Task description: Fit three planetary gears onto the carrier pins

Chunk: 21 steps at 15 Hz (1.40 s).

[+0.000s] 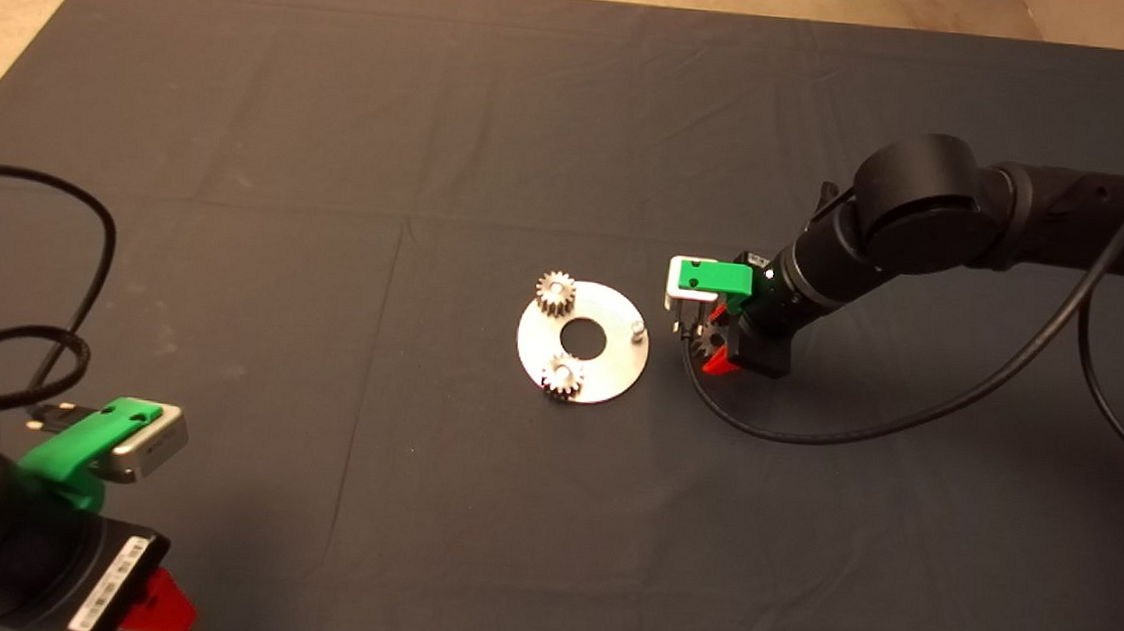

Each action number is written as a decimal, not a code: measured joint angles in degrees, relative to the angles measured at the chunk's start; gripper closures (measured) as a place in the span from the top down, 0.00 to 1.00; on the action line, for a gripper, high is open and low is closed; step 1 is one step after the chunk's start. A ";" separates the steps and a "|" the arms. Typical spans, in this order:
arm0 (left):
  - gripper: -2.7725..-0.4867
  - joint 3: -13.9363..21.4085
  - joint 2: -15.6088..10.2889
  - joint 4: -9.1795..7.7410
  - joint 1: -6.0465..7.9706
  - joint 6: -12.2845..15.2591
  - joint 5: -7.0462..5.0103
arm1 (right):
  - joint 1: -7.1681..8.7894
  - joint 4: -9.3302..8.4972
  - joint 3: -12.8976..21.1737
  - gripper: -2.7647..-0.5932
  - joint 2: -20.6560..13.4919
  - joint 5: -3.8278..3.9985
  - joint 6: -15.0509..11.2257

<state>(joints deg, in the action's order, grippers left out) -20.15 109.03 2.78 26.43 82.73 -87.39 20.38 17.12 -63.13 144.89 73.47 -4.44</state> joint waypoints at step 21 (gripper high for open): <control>0.67 0.06 -0.10 0.02 0.28 0.86 -0.01 | 0.59 -2.82 -14.37 0.22 11.91 0.06 0.12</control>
<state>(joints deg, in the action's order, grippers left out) -20.09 108.94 2.80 26.71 83.59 -87.41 20.97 14.30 -77.51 156.79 73.53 -4.32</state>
